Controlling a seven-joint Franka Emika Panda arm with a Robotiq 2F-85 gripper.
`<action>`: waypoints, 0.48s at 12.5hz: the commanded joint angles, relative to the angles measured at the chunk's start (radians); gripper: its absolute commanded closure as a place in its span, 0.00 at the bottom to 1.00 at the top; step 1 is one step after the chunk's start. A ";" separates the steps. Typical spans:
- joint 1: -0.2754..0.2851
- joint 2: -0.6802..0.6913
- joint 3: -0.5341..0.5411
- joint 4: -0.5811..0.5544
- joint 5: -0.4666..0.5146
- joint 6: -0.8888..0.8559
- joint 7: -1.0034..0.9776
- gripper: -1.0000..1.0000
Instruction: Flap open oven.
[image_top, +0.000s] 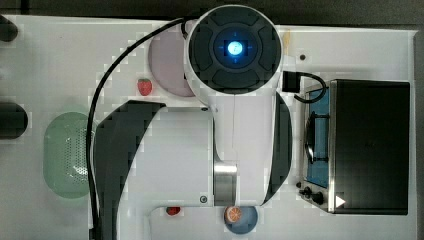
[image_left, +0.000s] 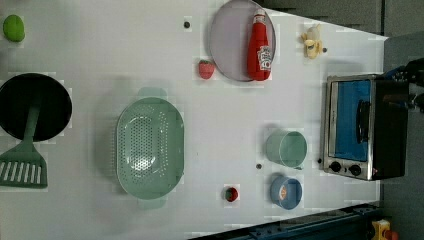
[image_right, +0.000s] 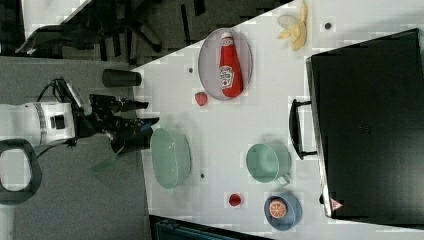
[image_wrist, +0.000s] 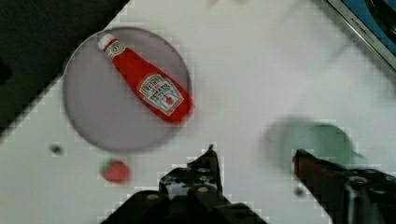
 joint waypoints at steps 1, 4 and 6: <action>-0.014 -0.356 -0.063 -0.179 0.001 -0.239 -0.109 0.21; -0.014 -0.356 -0.062 -0.178 0.001 -0.238 -0.109 0.00; -0.014 -0.356 -0.062 -0.178 0.001 -0.238 -0.109 0.06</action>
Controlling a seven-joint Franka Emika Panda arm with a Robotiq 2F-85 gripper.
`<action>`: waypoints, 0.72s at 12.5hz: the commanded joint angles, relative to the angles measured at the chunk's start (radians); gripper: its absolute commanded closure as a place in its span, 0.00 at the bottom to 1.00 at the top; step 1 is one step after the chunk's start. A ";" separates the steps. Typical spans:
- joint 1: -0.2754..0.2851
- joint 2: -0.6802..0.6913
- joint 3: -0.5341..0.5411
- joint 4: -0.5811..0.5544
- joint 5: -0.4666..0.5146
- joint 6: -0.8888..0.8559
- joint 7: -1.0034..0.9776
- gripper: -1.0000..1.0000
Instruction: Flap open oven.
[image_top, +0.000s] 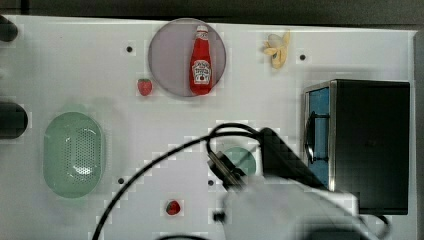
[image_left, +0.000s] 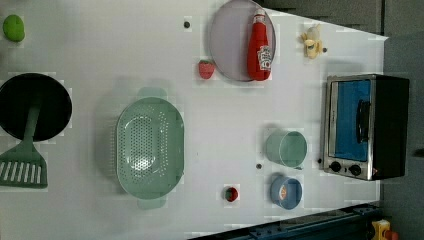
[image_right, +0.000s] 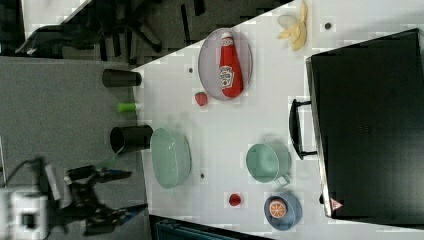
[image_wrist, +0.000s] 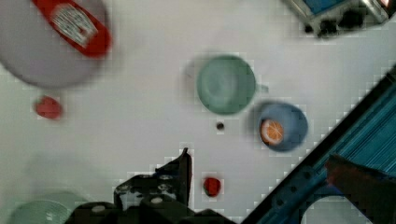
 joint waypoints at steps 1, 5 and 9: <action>-0.011 0.056 0.007 0.004 0.008 0.011 -0.057 0.17; -0.013 0.059 -0.010 0.000 0.005 0.010 -0.057 0.66; -0.014 0.093 -0.072 -0.003 0.004 0.020 -0.118 0.83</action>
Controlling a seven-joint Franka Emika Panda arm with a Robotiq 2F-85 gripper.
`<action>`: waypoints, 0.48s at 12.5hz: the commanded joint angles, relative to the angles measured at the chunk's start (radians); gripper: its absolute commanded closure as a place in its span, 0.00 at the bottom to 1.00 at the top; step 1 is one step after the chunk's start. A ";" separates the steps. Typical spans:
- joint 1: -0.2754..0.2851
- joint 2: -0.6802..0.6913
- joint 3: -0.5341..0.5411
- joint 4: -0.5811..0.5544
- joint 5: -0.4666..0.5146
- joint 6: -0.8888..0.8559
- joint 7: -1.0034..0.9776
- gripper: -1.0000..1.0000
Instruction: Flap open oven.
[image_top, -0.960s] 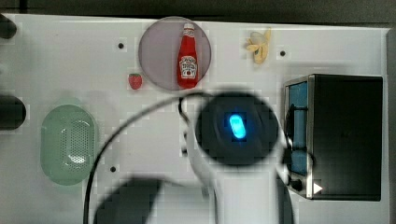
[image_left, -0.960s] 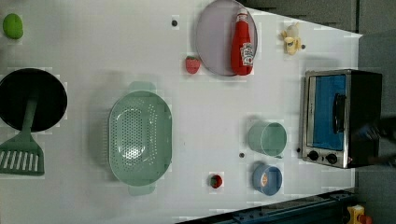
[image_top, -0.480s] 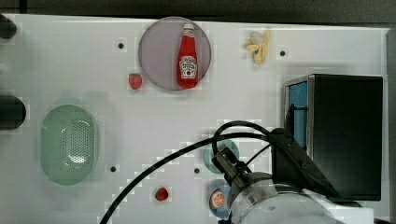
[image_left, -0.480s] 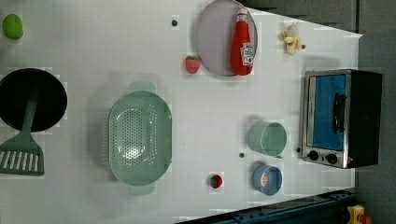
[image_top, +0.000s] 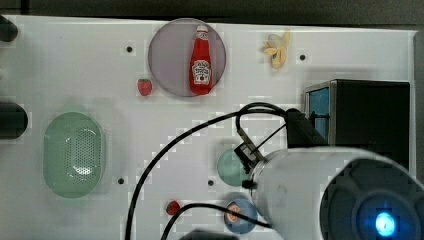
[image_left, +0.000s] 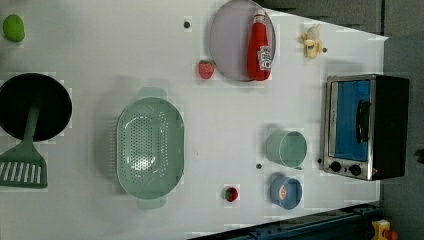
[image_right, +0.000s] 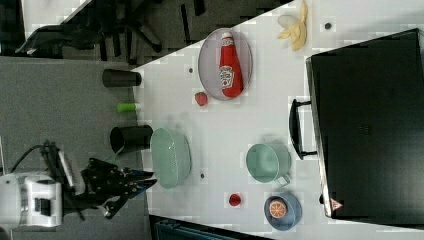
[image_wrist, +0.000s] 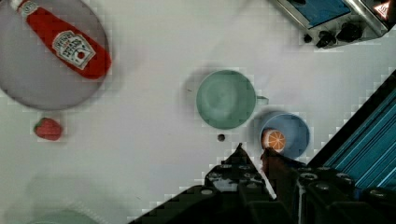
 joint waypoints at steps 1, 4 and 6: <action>0.001 0.011 -0.048 -0.025 0.004 -0.003 -0.176 0.83; -0.001 0.068 -0.123 -0.035 0.004 0.052 -0.463 0.83; -0.004 0.115 -0.178 -0.038 0.001 0.121 -0.655 0.83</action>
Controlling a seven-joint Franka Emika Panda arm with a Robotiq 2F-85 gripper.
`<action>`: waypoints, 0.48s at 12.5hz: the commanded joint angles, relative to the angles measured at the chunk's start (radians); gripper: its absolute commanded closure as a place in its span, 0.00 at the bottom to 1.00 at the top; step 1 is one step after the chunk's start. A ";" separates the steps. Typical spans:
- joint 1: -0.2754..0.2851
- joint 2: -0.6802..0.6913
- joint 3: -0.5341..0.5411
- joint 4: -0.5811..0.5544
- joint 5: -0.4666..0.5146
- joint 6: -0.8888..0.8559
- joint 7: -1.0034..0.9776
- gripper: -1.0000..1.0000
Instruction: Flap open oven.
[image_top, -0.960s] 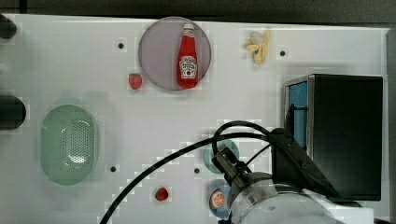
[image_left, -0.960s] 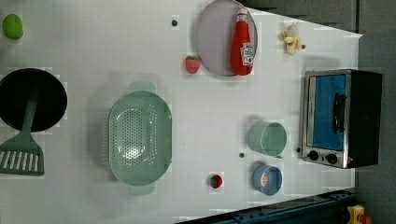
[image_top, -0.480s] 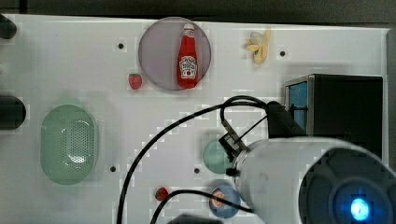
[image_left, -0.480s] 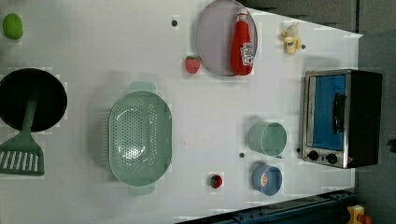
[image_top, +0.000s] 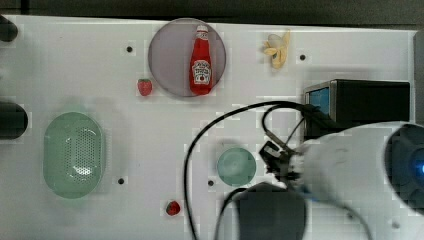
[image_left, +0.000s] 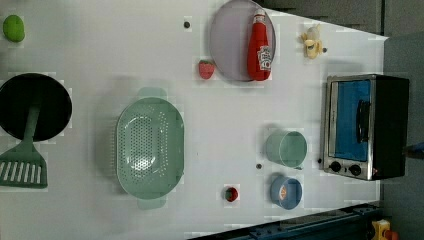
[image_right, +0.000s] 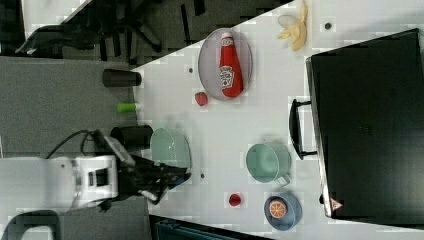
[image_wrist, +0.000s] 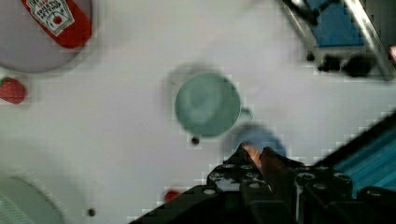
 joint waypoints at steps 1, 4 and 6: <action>-0.010 0.056 -0.071 -0.001 -0.007 0.094 -0.379 0.83; -0.015 0.131 -0.136 -0.019 -0.024 0.240 -0.631 0.83; -0.016 0.188 -0.176 -0.036 -0.034 0.354 -0.751 0.83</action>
